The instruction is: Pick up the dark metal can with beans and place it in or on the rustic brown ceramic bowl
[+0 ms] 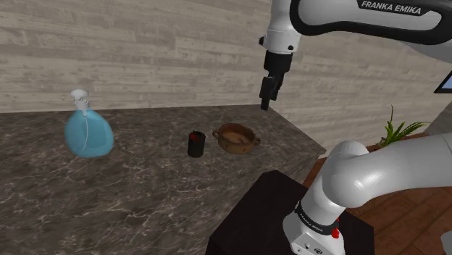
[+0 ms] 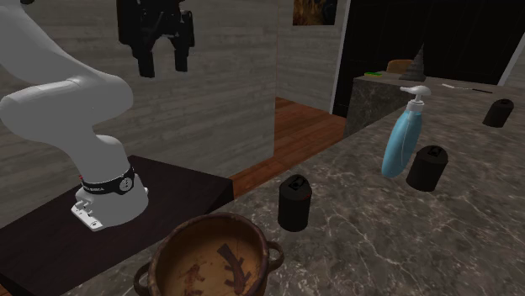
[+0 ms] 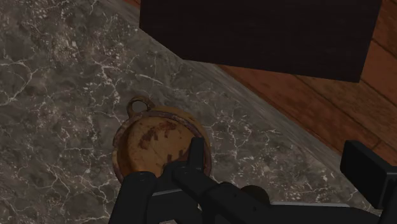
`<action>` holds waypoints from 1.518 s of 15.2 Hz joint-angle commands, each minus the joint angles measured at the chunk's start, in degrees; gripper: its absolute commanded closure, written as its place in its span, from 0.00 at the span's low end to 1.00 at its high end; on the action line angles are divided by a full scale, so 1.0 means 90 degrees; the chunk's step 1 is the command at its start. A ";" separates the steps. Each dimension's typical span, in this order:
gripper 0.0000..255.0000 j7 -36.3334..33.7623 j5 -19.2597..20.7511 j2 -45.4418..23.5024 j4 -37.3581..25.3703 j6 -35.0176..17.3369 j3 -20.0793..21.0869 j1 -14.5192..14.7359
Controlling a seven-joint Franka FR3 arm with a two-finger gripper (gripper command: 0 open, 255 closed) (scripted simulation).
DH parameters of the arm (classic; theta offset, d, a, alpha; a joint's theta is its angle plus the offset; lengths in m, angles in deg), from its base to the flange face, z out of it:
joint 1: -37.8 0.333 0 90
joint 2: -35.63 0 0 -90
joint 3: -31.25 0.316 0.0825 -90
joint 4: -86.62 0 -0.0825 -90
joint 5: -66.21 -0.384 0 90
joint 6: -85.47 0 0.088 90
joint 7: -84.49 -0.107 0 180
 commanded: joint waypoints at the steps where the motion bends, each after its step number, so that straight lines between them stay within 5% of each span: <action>1: 0.00 0.0000 0.0000 0.0000 0.0000 0.0000 0.0000 0.0000; 12: 0.00 0.0587 0.0065 -0.1542 0.0813 -0.2924 -0.0058 0.0256; 23: 0.00 0.1097 0.0173 -0.3956 0.0437 -0.5522 0.0004 0.0455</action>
